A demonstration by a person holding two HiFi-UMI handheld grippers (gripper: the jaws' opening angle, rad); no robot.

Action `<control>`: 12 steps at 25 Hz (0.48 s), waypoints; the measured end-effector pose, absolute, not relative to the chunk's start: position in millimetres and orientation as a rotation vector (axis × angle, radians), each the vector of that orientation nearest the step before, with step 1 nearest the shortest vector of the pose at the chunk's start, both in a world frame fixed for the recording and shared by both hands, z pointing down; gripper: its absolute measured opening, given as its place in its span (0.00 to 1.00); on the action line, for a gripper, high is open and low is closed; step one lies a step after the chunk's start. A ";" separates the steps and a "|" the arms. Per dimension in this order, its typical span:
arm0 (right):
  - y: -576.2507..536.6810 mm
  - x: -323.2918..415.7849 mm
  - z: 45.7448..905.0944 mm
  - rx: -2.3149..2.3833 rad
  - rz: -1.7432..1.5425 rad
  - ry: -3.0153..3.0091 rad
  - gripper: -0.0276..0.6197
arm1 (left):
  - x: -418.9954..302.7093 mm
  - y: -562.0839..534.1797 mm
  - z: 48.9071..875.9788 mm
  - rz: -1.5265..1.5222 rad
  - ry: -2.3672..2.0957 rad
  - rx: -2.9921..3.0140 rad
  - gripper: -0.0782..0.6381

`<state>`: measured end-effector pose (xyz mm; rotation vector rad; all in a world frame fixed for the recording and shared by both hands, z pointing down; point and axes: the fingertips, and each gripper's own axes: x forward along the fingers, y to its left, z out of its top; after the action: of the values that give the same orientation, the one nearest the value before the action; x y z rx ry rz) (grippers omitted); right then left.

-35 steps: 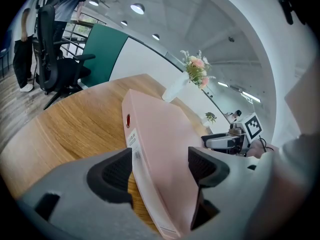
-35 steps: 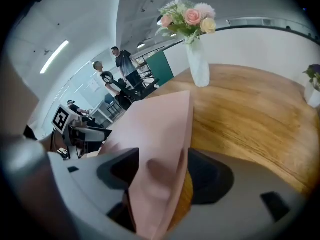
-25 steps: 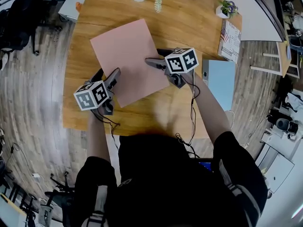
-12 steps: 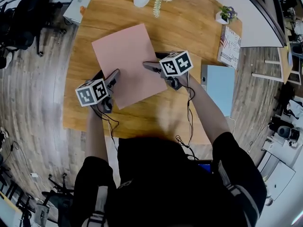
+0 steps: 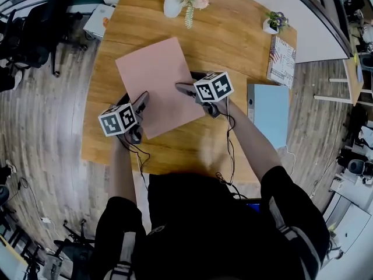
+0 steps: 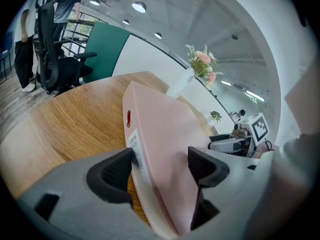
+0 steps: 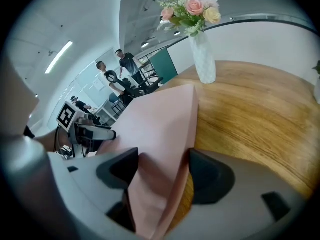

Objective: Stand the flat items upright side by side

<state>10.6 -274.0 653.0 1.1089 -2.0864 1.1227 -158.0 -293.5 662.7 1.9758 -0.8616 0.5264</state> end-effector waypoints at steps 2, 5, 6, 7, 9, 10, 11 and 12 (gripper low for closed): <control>-271.7 9.6 650.6 1.125 1.107 -2.095 0.54 | -159.0 -290.9 659.7 0.532 -0.874 1.982 0.61; -267.1 7.9 646.0 1.151 1.073 -2.117 0.54 | -160.4 -286.1 653.9 0.535 -0.902 1.999 0.60; -265.5 7.3 644.2 1.157 1.061 -2.125 0.54 | -160.9 -284.5 651.5 0.536 -0.912 2.007 0.60; -264.1 6.7 642.2 1.162 1.048 -2.135 0.54 | -161.2 -283.2 648.9 0.535 -0.920 2.016 0.60; -262.0 5.1 637.0 1.171 1.020 -2.155 0.53 | -162.2 -281.1 642.7 0.530 -0.940 2.037 0.60; -261.2 4.3 633.9 1.175 1.003 -2.166 0.54 | -163.0 -279.9 639.3 0.527 -0.953 2.048 0.60; -260.3 3.6 630.7 1.179 0.984 -2.176 0.54 | -164.0 -278.5 635.7 0.523 -0.967 2.058 0.60; -259.2 2.9 627.5 1.183 0.965 -2.185 0.54 | -164.8 -276.8 632.1 0.518 -0.982 2.066 0.60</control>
<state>2.9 -259.2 627.5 1.1828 -2.1854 0.9647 -164.8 -276.8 632.1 2.0661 -0.9816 0.5182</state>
